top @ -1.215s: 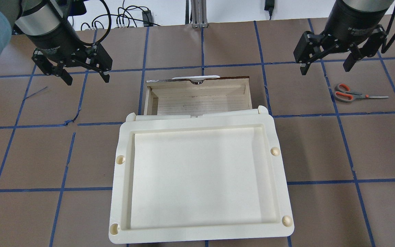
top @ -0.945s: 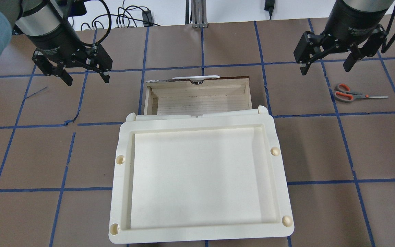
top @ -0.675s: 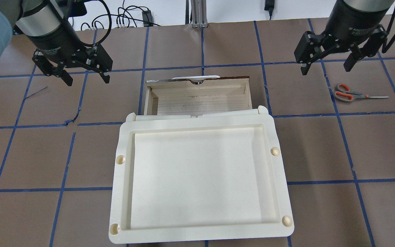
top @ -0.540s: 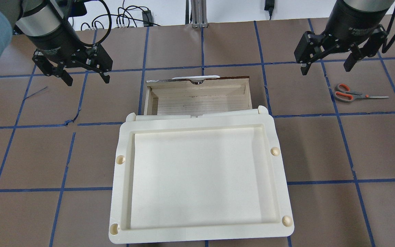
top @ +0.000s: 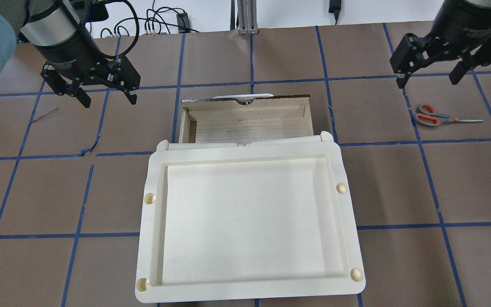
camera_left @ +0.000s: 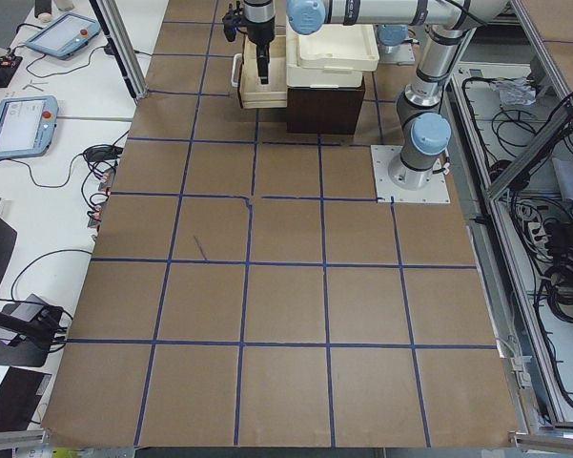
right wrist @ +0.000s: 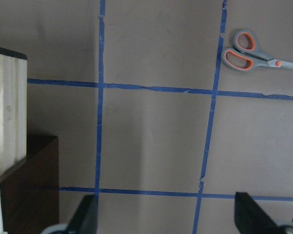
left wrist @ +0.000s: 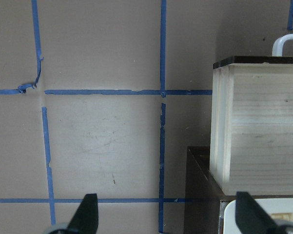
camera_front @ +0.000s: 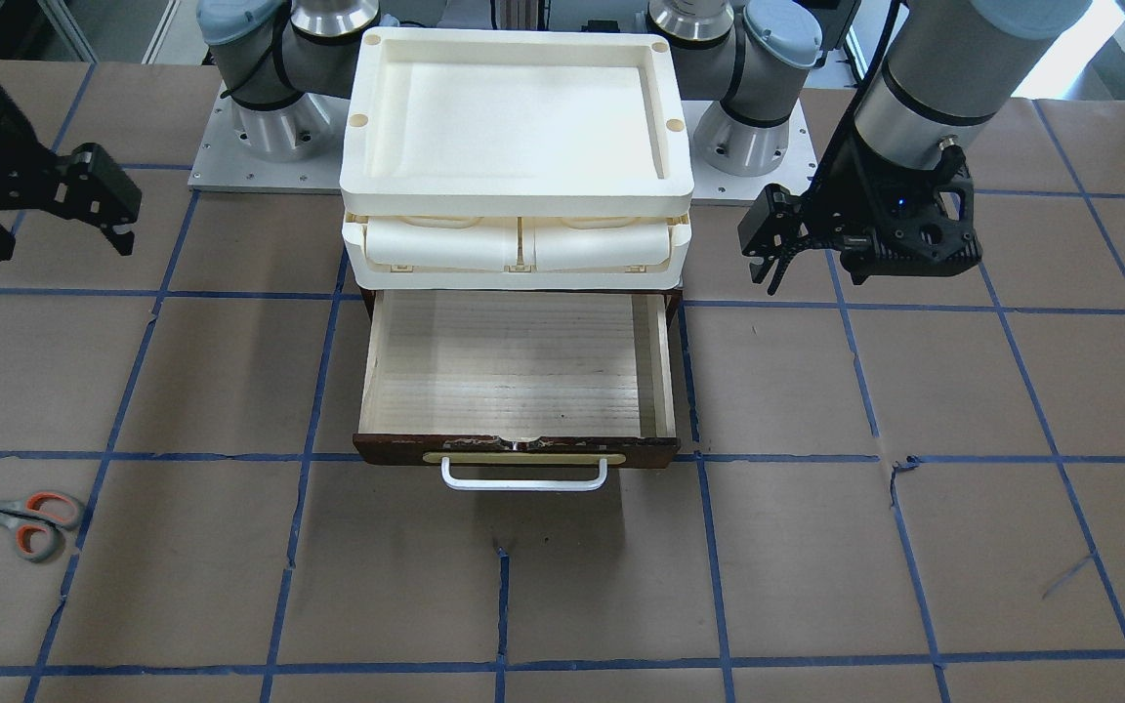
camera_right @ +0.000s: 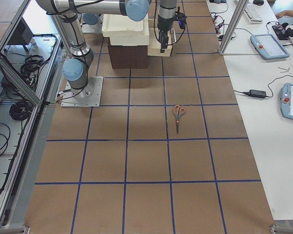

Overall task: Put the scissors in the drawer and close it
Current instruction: 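Move the right gripper down over the orange-and-grey scissors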

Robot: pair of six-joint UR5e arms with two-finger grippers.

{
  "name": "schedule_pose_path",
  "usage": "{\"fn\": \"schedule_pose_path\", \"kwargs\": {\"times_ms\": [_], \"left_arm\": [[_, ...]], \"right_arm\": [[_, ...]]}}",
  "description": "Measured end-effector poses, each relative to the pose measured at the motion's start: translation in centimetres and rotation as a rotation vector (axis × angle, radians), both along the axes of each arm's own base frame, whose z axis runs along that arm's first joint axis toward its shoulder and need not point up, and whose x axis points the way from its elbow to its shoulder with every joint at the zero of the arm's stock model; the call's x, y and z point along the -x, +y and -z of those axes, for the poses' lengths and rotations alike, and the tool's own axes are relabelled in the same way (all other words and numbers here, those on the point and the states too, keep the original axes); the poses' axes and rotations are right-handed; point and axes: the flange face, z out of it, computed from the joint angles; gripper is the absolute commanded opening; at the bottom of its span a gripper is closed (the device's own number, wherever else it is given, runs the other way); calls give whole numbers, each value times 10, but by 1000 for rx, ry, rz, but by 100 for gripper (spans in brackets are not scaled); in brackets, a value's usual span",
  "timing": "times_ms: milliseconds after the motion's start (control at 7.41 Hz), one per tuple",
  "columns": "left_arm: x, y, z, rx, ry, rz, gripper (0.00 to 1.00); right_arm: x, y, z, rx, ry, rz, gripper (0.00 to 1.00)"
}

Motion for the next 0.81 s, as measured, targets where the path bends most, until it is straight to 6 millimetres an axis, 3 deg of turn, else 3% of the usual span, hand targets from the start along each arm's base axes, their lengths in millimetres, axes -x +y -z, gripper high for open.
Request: {"fn": "schedule_pose_path", "kwargs": {"times_ms": [405,810], "left_arm": [[0,0,1,-1,0,0,100],[0,0,1,-1,0,1,100]], "right_arm": [[75,-35,46,-20,-23,-347,100],[160,-68,128,-34,1,-726,100]]}}
